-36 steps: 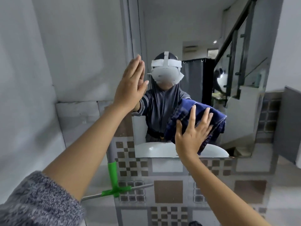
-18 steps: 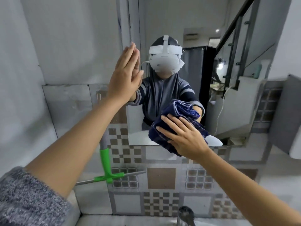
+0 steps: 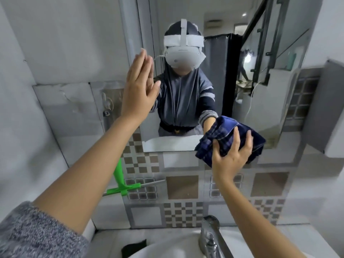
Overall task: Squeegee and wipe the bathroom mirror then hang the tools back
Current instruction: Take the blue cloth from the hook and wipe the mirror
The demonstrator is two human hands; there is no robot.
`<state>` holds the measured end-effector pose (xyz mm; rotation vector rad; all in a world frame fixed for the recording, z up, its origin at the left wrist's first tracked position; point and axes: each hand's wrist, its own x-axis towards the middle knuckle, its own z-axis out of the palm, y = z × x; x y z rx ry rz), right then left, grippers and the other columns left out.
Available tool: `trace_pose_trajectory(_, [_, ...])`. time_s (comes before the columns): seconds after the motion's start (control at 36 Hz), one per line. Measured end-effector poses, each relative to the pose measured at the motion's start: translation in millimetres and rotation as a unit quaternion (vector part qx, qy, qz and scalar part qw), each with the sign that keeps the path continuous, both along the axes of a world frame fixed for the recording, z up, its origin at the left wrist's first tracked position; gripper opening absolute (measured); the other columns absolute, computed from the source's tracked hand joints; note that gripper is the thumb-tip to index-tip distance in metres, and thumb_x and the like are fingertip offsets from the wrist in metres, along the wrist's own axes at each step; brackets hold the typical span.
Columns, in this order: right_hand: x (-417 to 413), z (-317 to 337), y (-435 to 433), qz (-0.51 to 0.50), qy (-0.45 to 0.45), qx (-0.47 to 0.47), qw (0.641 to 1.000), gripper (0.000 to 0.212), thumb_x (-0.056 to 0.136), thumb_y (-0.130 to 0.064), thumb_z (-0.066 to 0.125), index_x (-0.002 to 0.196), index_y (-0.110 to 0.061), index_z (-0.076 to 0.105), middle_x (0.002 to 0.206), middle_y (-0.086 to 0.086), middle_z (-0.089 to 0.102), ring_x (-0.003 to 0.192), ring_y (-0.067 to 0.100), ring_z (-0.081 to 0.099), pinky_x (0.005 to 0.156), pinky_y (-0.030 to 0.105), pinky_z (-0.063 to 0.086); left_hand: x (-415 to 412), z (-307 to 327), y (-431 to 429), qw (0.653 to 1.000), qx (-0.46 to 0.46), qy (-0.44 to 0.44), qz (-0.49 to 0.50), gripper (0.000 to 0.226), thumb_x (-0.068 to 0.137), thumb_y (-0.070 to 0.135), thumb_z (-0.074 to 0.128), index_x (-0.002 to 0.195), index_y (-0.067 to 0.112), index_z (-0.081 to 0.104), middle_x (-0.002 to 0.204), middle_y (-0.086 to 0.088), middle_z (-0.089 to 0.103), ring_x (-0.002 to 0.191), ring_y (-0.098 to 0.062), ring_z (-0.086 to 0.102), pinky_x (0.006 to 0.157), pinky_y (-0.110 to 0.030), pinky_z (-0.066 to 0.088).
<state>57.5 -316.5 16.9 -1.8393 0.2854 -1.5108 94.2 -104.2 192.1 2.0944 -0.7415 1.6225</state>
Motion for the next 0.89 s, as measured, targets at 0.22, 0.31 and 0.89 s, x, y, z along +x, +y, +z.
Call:
trace_pose_trajectory(0.22, [7.6,-6.3,51.1,0.022,0.000,-0.054,0.998,0.059,0.079,-0.030,0.069,0.131,-0.019,0.045,0.145,0.015,0.031,0.135,0.030,0.024,0.107,0.047,0.027,-7.1,-32.2,5.9,0.999,0.004,0.040,-0.015,0.056,0.089,0.011,0.055,0.139,0.001,0.033,0.148,-0.016,0.028,0.138,-0.027,0.024,0.113,-0.018,0.016])
trace_pose_trajectory(0.31, [8.2,-6.7,68.3,0.027,0.012,-0.096,0.995,0.058,0.078,-0.030,0.068,0.131,-0.023,0.046,0.145,0.010,0.026,0.135,0.029,0.024,0.105,0.049,0.029,-10.5,-50.1,5.7,0.999,0.011,0.050,-0.018,0.055,0.088,0.008,0.056,0.138,0.000,0.034,0.147,-0.017,0.029,0.137,-0.025,0.024,0.114,-0.020,0.017])
trace_pose_trajectory(0.89, [7.9,-18.4,102.3,0.049,0.060,-0.238,0.968,0.050,0.085,-0.026,0.062,0.132,-0.028,0.048,0.146,0.002,0.024,0.137,0.024,0.023,0.107,0.045,0.028,-48.1,-158.8,-10.2,0.930,-0.264,0.238,-0.097,0.022,0.088,0.017,0.059,0.109,0.009,0.059,0.101,-0.001,0.064,0.089,-0.007,0.058,0.082,-0.012,0.046])
